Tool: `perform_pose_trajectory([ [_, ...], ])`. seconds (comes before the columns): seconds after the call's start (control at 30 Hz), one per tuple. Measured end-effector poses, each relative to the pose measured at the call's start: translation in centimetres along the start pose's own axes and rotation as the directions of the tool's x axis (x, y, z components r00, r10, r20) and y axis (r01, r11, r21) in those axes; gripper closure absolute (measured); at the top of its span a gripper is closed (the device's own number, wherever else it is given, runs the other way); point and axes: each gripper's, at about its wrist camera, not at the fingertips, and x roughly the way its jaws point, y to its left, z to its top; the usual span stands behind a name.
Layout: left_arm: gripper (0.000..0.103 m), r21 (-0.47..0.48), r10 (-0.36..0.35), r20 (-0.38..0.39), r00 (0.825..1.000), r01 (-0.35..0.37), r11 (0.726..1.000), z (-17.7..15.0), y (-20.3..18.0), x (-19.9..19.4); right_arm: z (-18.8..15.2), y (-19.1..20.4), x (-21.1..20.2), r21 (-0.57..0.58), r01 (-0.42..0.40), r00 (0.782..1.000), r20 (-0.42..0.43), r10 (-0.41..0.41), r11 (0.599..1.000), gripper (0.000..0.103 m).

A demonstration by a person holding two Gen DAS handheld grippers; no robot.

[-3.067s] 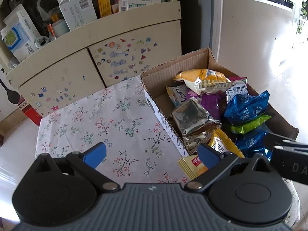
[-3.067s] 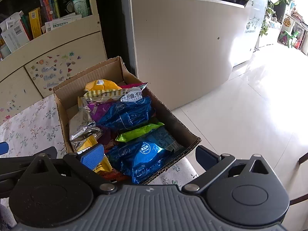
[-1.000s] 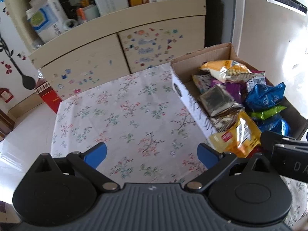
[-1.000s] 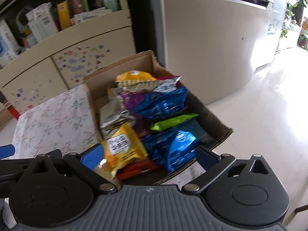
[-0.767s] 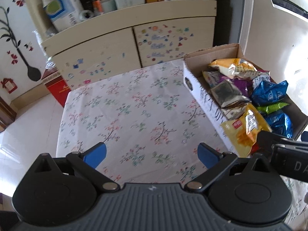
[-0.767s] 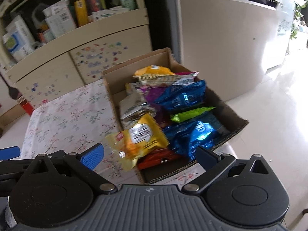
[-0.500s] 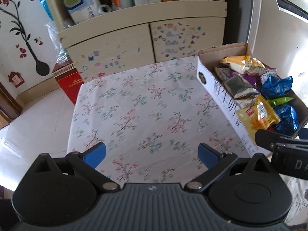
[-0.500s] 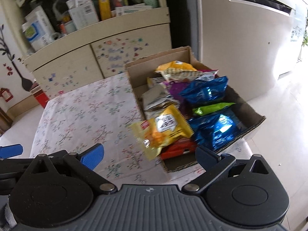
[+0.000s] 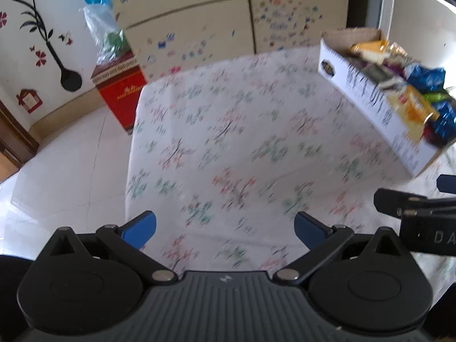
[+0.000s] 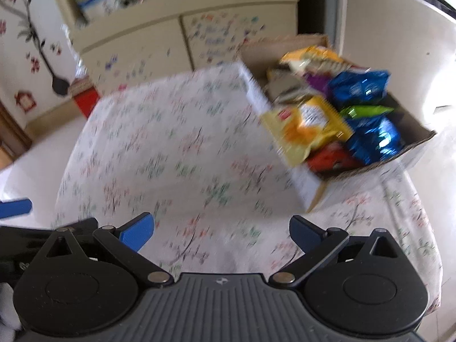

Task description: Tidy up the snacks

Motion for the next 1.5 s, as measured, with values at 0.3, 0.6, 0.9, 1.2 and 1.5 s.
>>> perform_pose_trajectory([
  [0.3, 0.001, -0.026, 0.023, -0.031, 0.999, -0.023, 0.999, -0.3, 3.0, 2.2, -0.8, 2.2, 3.9, -0.041, 0.035, 0.999, -0.027, -0.036, 0.999, 0.000],
  [0.6, 0.001, -0.027, -0.001, -0.015, 1.000, 0.000, 1.000, 0.6, 3.2, 3.8, -0.8, 2.7, 6.9, -0.009, 0.078, 0.997, 0.025, -0.078, 0.997, 0.000],
  [0.9, 0.001, -0.072, -0.029, -0.008, 1.000, 0.028, 0.997, 0.6, 4.0, 4.7, -1.0, 4.5, 9.0, -0.006, 0.179, 0.969, 0.172, -0.176, 0.984, 0.000],
  [1.2, 0.001, -0.141, -0.050, -0.014, 0.999, 0.047, 0.989, 0.7, 6.0, 5.4, -0.4, 5.4, 10.9, -0.012, 0.182, 0.934, 0.314, -0.169, 0.983, 0.000],
  [1.5, 0.001, -0.135, -0.052, -0.026, 0.998, 0.048, 0.990, 0.6, 5.9, 5.7, 0.1, 5.3, 11.1, -0.016, 0.183, 0.934, 0.313, -0.169, 0.983, 0.000],
])
